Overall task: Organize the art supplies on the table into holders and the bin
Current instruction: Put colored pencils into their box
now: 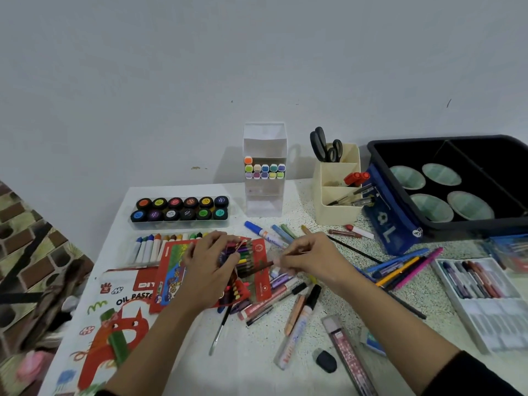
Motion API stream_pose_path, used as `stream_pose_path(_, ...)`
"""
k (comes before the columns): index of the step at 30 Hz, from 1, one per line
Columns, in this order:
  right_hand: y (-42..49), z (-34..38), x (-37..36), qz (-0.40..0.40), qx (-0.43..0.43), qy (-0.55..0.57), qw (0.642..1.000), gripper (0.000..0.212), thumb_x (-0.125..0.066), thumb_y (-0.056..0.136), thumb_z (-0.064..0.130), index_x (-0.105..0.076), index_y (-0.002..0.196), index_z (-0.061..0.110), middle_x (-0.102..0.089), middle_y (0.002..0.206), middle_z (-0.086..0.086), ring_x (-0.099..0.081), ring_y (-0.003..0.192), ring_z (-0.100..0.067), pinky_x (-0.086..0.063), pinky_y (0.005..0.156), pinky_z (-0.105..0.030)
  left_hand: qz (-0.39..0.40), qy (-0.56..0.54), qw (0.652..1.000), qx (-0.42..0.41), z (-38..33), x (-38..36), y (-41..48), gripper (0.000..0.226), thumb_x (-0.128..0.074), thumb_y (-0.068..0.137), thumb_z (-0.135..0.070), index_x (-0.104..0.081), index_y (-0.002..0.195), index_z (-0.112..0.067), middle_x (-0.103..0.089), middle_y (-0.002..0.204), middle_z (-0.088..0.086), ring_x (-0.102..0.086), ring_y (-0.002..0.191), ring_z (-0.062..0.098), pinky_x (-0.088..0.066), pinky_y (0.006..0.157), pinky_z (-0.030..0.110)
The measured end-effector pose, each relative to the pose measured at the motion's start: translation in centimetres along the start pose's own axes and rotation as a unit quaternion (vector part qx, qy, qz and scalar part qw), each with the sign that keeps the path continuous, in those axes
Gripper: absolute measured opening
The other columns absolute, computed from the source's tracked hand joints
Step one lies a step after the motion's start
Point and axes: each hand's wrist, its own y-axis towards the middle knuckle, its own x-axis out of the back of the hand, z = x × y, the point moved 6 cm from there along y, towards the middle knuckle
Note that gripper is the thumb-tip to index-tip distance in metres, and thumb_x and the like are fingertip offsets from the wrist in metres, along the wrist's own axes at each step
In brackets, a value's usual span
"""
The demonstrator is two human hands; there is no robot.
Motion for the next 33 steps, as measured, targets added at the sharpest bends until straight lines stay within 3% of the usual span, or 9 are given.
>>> stream_pose_path(3, 0.1, 0.3, 0.4, -0.010, 0.053, -0.186, 0.981, 0.005, -0.086, 0.078, 0.014, -0.081, 0.080, 0.013, -0.073, 0.070, 0.001, -0.064, 0.059, -0.010, -0.055, 0.068, -0.031, 0.013, 0.009, 1.000, 0.005, 0.0, -0.1, 0.0, 0.037, -0.034, 0.086, -0.059, -0.045, 0.120, -0.050, -0.037, 0.140, -0.013, -0.025, 0.133, 0.007, -0.007, 0.120, 0.043)
stream_pose_path(5, 0.1, 0.5, -1.0, -0.010, 0.121, -0.305, 0.945, 0.006, -0.082, 0.082, 0.027, -0.082, 0.086, 0.022, -0.071, 0.077, 0.010, -0.063, 0.071, -0.006, -0.049, 0.085, -0.030, 0.012, 0.007, 1.000, 0.002, -0.1, -0.1, 0.2, 0.037, -0.034, 0.086, -0.058, -0.046, 0.120, -0.049, -0.038, 0.137, -0.014, -0.027, 0.131, 0.006, -0.008, 0.120, 0.043)
stream_pose_path(7, -0.2, 0.9, -3.3, -0.006, 0.184, -0.369, 0.911, 0.014, -0.077, 0.085, 0.036, -0.081, 0.092, 0.024, -0.066, 0.089, 0.010, -0.057, 0.087, -0.008, -0.042, 0.088, -0.030, 0.005, 0.001, 1.000, -0.008, -0.4, -0.1, 0.3, 0.034, -0.034, 0.086, -0.057, -0.048, 0.116, -0.050, -0.040, 0.133, -0.016, -0.030, 0.129, 0.004, -0.009, 0.119, 0.043)
stream_pose_path(10, -0.1, 1.0, -6.3, -0.002, 0.233, -0.432, 0.871, 0.015, -0.071, 0.089, 0.032, -0.079, 0.090, 0.019, -0.060, 0.097, 0.004, -0.054, 0.096, -0.016, -0.044, 0.087, -0.038, -0.001, 0.007, 1.000, -0.023, -0.7, -0.3, 0.4, 0.034, -0.033, 0.086, -0.056, -0.048, 0.115, -0.049, -0.040, 0.127, -0.018, -0.030, 0.124, -0.001, -0.006, 0.116, 0.038)
stream_pose_path(14, 0.1, 1.2, -5.5, -0.028, 0.209, -0.409, 0.888, 0.021, -0.071, 0.090, 0.037, -0.076, 0.096, 0.017, -0.062, 0.101, 0.002, -0.056, 0.094, -0.015, -0.047, 0.087, -0.040, -0.008, 0.004, 1.000, -0.026, -0.4, -0.3, 0.4, 0.031, -0.035, 0.089, -0.052, -0.049, 0.116, -0.047, -0.040, 0.126, -0.019, -0.031, 0.123, 0.000, -0.007, 0.116, 0.039)
stream_pose_path(19, -0.8, 0.9, -3.8, -0.041, 0.179, -0.493, 0.851, 0.020, -0.059, 0.096, 0.042, -0.073, 0.104, 0.030, -0.065, 0.101, 0.012, -0.053, 0.107, -0.013, -0.032, 0.093, -0.037, -0.002, 0.013, 1.000, -0.014, -0.2, -0.6, 0.4, 0.035, -0.033, 0.088, -0.056, -0.047, 0.118, -0.047, -0.038, 0.129, -0.018, -0.029, 0.124, 0.001, -0.009, 0.118, 0.042)
stream_pose_path(27, -0.6, 0.6, -6.4, -0.030, 0.215, -0.431, 0.876, 0.010, -0.068, 0.087, 0.019, -0.074, 0.080, 0.023, -0.069, 0.075, 0.007, -0.054, 0.072, -0.011, -0.044, 0.086, -0.035, -0.012, 0.025, 0.999, -0.018, -0.7, -0.7, 0.2, 0.040, -0.029, 0.085, -0.060, -0.048, 0.118, -0.045, -0.037, 0.126, -0.019, -0.026, 0.121, -0.002, -0.009, 0.116, 0.041)
stream_pose_path(31, -1.1, 0.6, -4.2, -0.021, 0.150, -0.318, 0.936, 0.011, -0.067, 0.094, 0.017, -0.076, 0.098, 0.021, -0.074, 0.092, 0.006, -0.066, 0.078, -0.005, -0.054, 0.075, -0.021, -0.016, 0.019, 0.999, -0.024, -0.6, -0.9, 0.1, 0.046, -0.024, 0.080, -0.067, -0.048, 0.114, -0.049, -0.038, 0.127, -0.019, -0.028, 0.121, -0.002, -0.007, 0.116, 0.040)
stream_pose_path(33, -1.7, 1.0, -1.4, -0.071, 0.141, -0.308, 0.938, 0.012, -0.064, 0.096, 0.020, -0.075, 0.103, 0.022, -0.073, 0.093, 0.009, -0.066, 0.077, -0.001, -0.057, 0.074, -0.018, -0.012, 0.017, 1.000, -0.019, -0.5, -1.0, 0.0, 0.044, -0.026, 0.081, -0.066, -0.048, 0.115, -0.049, -0.039, 0.129, -0.019, -0.030, 0.122, -0.001, -0.005, 0.117, 0.041)
